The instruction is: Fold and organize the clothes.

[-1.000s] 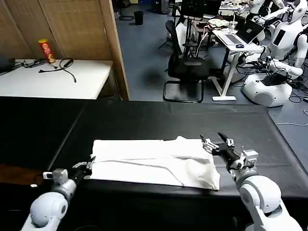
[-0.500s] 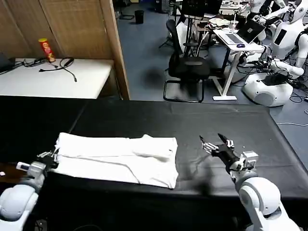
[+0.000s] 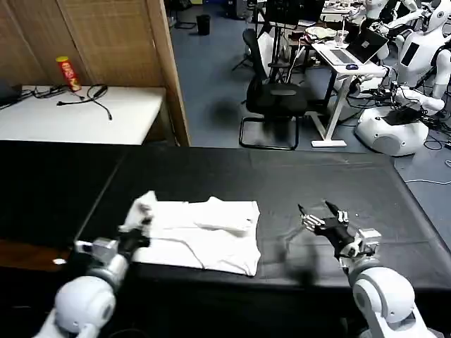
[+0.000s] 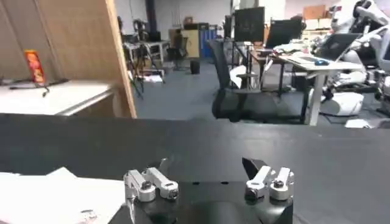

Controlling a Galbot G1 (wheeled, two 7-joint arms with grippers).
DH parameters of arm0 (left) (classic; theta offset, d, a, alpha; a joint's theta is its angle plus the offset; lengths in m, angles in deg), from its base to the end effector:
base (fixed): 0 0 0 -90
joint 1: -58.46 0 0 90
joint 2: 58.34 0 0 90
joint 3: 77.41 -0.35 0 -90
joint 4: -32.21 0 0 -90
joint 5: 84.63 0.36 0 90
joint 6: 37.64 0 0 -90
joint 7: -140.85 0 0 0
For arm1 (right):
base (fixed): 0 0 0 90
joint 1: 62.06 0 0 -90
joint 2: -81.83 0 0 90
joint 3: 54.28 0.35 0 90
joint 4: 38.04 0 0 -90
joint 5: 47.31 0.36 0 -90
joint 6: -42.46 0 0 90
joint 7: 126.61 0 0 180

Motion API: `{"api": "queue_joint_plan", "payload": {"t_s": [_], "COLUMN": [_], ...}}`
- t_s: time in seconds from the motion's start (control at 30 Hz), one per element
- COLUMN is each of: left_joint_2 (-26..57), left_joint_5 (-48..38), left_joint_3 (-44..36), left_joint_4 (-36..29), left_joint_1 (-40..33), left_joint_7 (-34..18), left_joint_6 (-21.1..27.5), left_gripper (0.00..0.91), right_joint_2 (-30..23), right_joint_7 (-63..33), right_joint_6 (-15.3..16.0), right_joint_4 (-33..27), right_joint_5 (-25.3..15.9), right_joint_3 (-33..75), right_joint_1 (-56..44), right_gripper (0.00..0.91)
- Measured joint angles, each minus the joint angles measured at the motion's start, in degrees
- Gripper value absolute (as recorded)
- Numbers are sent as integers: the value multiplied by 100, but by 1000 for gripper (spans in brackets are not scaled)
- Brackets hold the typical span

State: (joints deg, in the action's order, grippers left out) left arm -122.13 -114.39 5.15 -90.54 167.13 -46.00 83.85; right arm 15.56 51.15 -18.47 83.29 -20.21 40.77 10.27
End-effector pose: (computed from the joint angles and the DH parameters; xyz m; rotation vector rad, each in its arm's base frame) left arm 0.2343 0.0334 -0.2445 -0.3716 -2.6966 0.0400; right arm 0.2499 -0.0903 -0.2246 0.1715 -2.8528 -0.0169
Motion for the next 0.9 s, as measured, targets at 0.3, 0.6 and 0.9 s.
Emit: {"api": "queue_joint_plan", "payload": {"t_s": [0.3, 0.6, 0.9], "left_joint_2": [-669, -1290, -1714], "left_joint_5": [-655, -720, -75], "left_joint_3": [-935, -1233, -1433], "left_joint_4": [31, 141, 437], "left_joint_1": [-352, -465, -467], "left_joint_7": [-146, -134, 71], "left_joint_6": [-28, -93, -259], "left_gripper": [0, 0, 878], "right_joint_2": [-91, -96, -91], "right_joint_7": [30, 43, 113], "right_joint_6": [-13, -14, -15], "right_joint_4": [2, 3, -16], "right_joint_5": [-105, -160, -185], "right_joint_3": [20, -23, -101], "right_joint_1": [-86, -118, -129], "right_gripper": [878, 878, 878]}}
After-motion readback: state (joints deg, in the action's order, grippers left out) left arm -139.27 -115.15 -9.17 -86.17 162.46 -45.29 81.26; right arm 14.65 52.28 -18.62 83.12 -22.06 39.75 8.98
